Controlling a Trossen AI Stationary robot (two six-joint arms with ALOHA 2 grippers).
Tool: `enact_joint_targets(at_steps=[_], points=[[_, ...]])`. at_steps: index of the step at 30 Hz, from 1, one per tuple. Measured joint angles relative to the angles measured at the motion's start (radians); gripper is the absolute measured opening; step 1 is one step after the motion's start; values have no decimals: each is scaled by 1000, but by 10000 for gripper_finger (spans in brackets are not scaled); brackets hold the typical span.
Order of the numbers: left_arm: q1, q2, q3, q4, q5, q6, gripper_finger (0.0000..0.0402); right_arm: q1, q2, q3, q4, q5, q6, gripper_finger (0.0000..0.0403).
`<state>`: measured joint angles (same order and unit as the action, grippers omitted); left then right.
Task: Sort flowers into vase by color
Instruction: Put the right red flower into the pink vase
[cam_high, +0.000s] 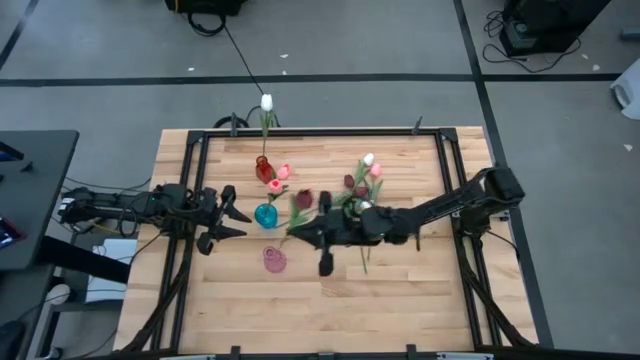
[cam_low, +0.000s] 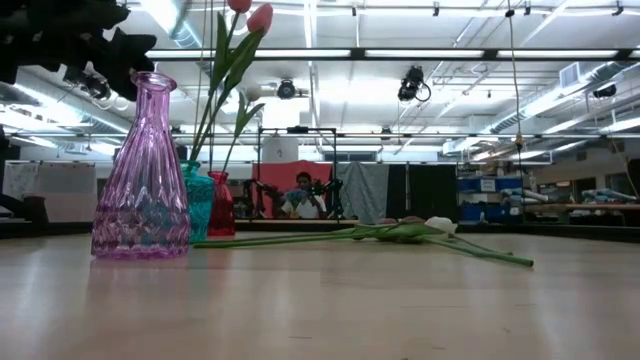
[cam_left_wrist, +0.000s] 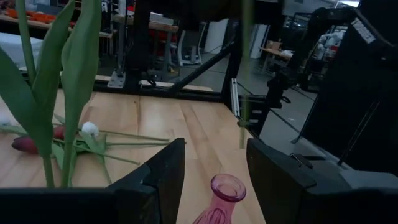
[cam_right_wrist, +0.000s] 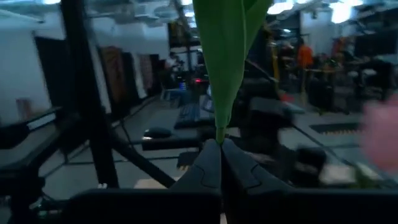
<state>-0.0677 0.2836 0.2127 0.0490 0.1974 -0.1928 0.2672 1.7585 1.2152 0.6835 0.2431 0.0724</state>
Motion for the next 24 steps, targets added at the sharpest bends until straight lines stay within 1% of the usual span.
enact_joint_targets(at_steps=[3,5,7,9,16,24], points=[[0,0,0,-2,-1,-5,176,2,56,114,-100,-9,-47,2],[0,0,0,-3,1,-19,176,0,87,175,-199,-5,-50,2],[0,0,0,-3,9,-21,176,-5,115,221,-263,-4,-50,2],[0,0,0,-5,19,-25,176,-10,132,246,-282,-1,-59,2],[0,0,0,-25,21,-28,176,-17,140,256,-291,3,-84,2],[0,0,0,-25,21,-28,176,-32,151,256,-312,1,-61,3]])
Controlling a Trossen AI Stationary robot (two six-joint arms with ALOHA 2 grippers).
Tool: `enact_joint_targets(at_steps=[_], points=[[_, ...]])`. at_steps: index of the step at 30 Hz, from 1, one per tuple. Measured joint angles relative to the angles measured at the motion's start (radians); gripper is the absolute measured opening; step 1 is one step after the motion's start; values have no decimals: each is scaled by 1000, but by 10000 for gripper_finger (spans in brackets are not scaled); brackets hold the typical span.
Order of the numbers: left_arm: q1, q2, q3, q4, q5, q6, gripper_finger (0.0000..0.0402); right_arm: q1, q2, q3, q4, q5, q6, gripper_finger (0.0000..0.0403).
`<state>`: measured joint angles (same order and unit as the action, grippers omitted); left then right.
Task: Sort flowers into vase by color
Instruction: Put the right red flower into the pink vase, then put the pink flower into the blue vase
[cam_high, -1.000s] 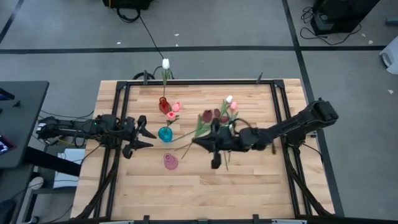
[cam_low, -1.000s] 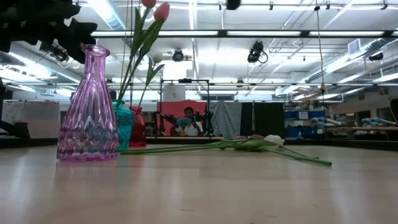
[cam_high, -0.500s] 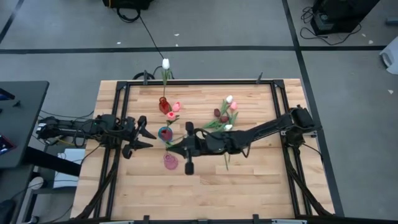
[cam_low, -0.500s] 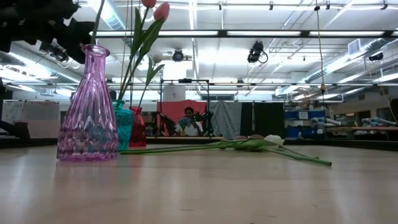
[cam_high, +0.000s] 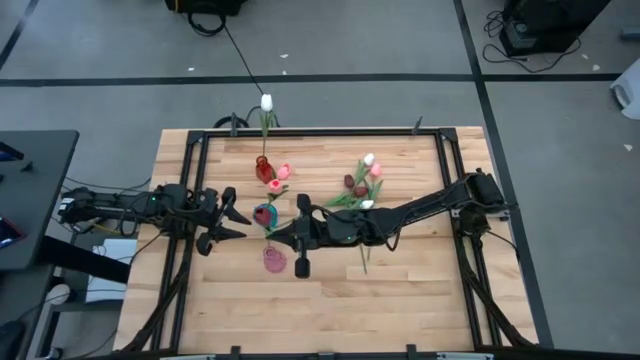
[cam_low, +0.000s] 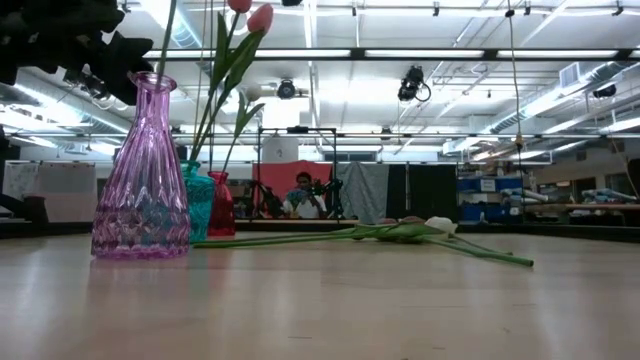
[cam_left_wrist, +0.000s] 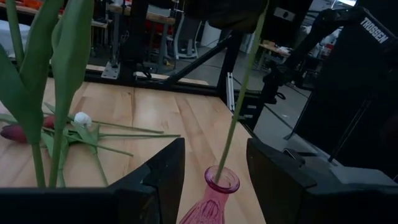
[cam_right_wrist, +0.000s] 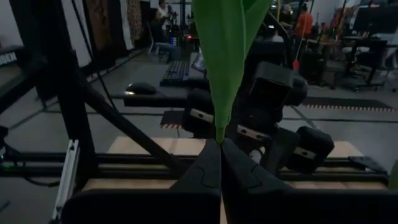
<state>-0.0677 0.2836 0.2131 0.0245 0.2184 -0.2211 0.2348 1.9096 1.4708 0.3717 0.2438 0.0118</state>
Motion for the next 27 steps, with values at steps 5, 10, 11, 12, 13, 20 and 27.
enact_joint_targets(at_steps=[5,10,11,12,13,20,27], points=[[0,0,0,0,-5,0,176,-21,39,-1,-11,-16,52,9],[0,0,0,1,-7,-1,176,-38,95,0,11,-42,102,19],[0,-1,0,0,-7,-1,176,-39,100,0,2,-46,110,24],[0,-1,0,0,-6,-1,176,-41,102,-1,-16,-51,123,30],[0,-1,0,2,-7,-1,176,-41,104,-1,-37,-57,138,37],[0,-2,0,-1,-6,-1,176,-44,101,-1,-104,-62,177,110],[0,-4,0,-1,-6,4,176,-41,23,-1,-356,-65,279,153]])
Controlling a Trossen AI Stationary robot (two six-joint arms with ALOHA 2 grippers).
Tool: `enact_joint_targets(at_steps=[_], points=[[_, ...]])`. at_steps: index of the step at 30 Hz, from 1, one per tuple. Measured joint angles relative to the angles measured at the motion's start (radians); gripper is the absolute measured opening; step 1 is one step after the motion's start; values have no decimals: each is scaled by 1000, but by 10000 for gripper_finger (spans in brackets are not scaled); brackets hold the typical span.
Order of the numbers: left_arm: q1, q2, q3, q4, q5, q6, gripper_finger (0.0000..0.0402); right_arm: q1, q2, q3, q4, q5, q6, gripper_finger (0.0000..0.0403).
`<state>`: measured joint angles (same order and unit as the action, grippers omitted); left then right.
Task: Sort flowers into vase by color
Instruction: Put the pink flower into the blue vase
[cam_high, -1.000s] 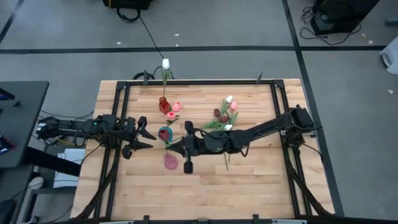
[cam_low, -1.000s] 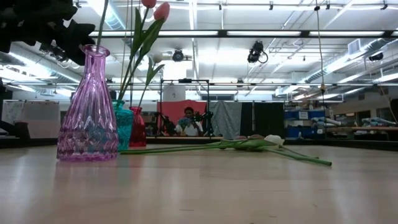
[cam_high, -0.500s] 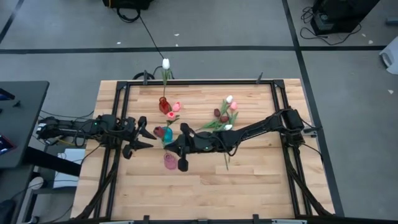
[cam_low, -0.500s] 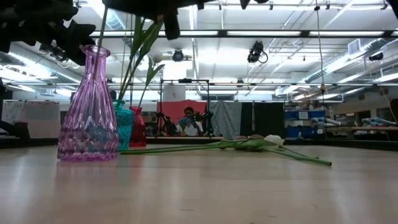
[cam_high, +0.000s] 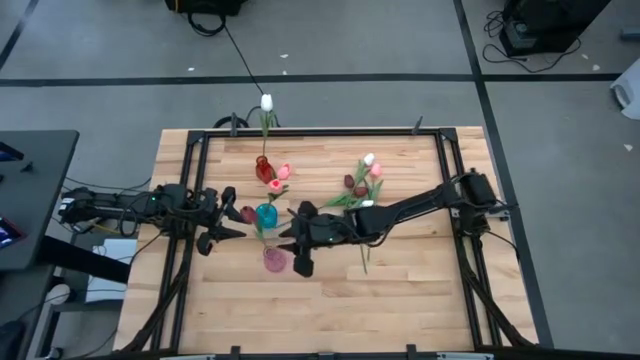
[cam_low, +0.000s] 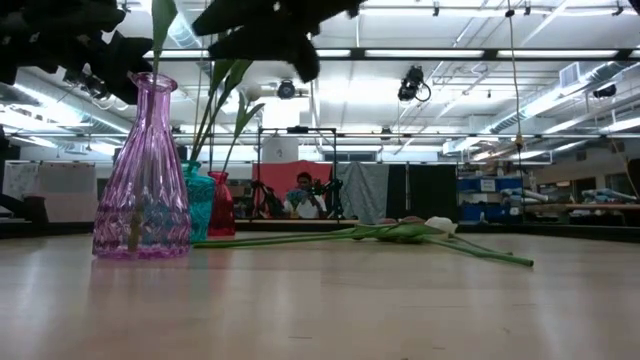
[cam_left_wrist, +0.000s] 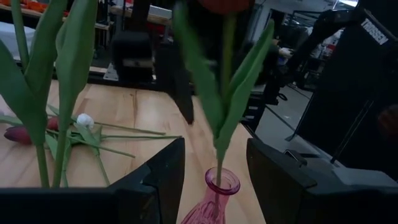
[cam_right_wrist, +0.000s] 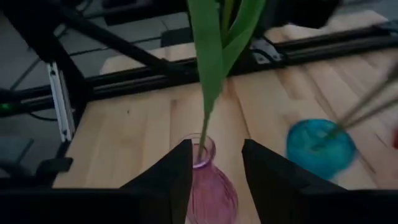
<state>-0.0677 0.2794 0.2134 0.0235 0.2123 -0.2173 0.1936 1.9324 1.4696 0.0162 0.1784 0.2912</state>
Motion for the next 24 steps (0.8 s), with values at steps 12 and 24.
enact_joint_targets(at_steps=[12,24], points=[[0,1,0,-21,0,-3,176,-69,-90,0,-820,283,655,151],[0,1,0,-59,-2,-21,176,-195,-69,-8,-1126,85,780,154]])
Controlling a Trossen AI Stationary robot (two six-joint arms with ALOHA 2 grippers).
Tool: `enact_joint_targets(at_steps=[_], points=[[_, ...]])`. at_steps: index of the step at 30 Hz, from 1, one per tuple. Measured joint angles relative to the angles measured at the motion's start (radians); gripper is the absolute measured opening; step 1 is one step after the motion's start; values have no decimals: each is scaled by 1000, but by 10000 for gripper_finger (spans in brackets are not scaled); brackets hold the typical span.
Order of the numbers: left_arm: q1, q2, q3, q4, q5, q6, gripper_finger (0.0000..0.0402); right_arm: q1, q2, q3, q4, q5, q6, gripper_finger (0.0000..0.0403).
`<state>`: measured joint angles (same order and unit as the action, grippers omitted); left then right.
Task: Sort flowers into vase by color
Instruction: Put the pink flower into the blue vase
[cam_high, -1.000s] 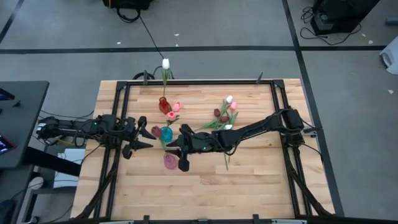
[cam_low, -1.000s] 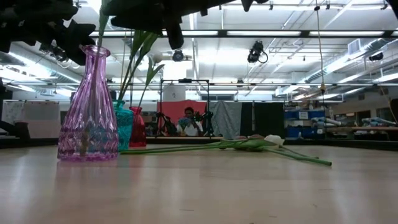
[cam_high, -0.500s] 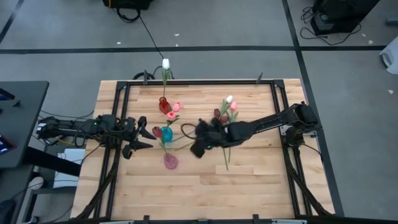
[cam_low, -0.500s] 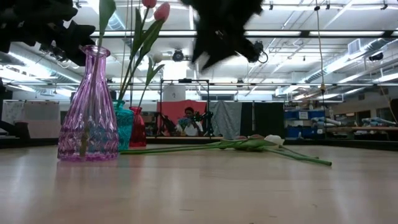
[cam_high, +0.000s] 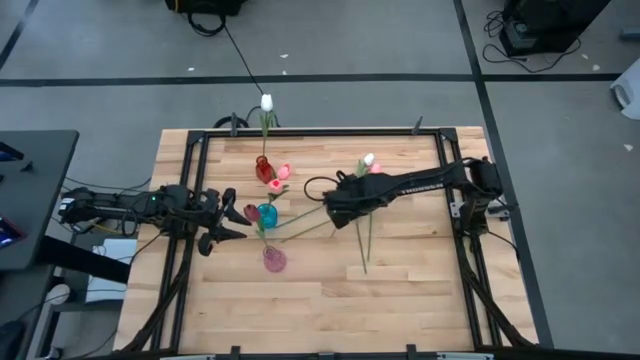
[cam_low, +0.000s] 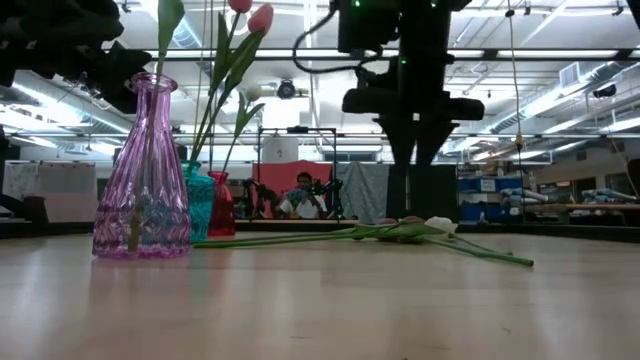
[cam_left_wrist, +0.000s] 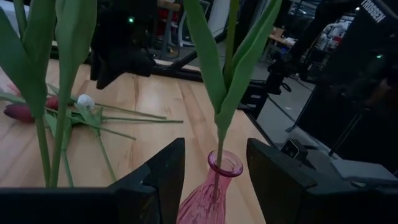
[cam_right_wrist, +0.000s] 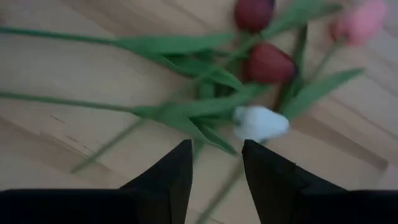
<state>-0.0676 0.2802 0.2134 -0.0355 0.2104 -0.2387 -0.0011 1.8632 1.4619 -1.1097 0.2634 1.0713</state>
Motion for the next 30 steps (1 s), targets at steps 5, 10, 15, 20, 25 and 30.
enact_joint_targets(at_steps=[5,10,15,20,25,30], points=[[0,0,0,-1,0,1,176,-45,1,-94,-41,-101,11,153],[0,0,0,-1,0,2,176,-63,1,-170,-15,-183,12,153],[0,0,0,-1,-2,2,176,-70,1,-221,39,-158,10,153],[0,0,0,-1,-3,2,176,-100,1,-279,134,-136,0,153],[0,0,0,-2,-3,2,176,-130,0,-322,231,-131,-26,152],[0,0,0,-10,-3,0,176,-153,-3,-346,245,-122,-29,133]])
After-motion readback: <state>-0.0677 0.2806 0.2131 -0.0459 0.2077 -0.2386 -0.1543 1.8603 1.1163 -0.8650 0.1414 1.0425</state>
